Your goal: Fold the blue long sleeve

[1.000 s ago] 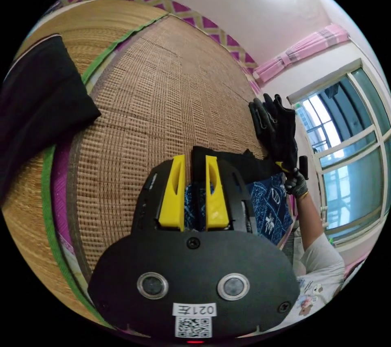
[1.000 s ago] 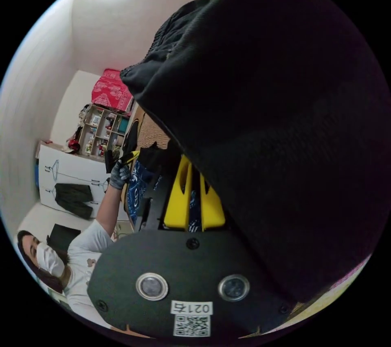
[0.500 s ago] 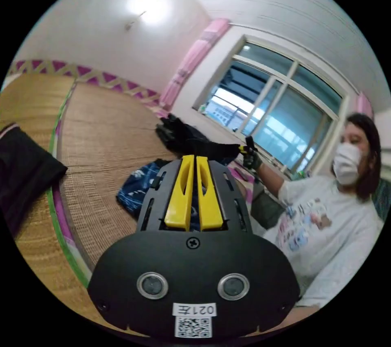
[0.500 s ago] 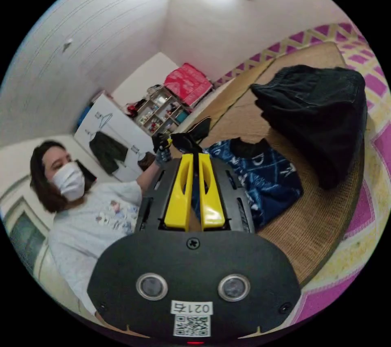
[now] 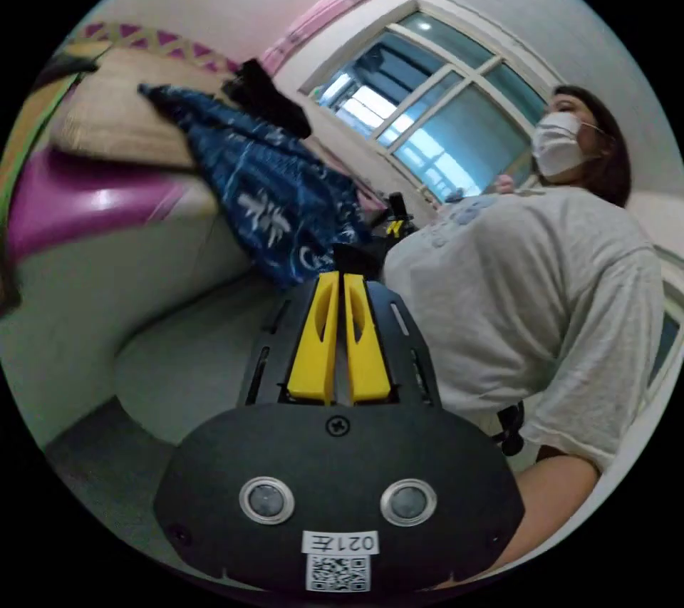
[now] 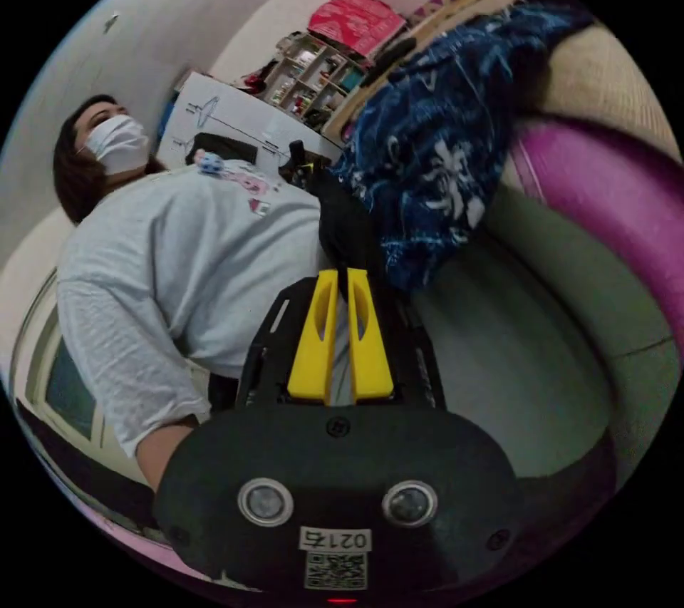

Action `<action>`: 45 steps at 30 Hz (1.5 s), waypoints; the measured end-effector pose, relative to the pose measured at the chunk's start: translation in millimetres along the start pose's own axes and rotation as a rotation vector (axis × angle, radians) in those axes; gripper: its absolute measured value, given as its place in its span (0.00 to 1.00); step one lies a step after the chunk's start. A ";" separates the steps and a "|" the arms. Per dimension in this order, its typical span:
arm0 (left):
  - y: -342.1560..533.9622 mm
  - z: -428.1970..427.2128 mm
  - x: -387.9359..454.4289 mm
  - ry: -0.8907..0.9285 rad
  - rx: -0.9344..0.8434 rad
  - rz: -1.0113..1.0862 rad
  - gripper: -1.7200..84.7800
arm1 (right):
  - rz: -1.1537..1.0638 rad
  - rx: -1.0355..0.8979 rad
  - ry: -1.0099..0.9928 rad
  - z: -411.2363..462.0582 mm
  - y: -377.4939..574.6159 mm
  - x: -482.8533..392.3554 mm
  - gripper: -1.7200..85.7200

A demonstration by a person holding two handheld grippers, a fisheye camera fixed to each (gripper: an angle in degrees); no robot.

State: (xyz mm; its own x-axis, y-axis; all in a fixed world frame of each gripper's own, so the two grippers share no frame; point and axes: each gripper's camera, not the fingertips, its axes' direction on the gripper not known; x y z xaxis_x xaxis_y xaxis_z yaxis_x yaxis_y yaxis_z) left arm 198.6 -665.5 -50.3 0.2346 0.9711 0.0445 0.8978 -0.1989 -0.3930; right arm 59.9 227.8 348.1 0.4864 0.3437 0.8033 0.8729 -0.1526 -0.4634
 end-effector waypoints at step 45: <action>20.6 199.7 94.8 -0.194 0.107 0.057 0.01 | 0.052 0.832 0.718 -185.7 -156.6 -132.9 0.02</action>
State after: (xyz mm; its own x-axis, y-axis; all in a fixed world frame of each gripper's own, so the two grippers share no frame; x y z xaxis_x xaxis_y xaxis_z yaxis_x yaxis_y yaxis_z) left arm 164.9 -551.2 -237.6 0.1984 0.9680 -0.1537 0.8380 -0.2489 -0.4857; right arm -134.6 33.9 383.5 0.6658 -0.3049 0.6810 0.6840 0.6140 -0.3938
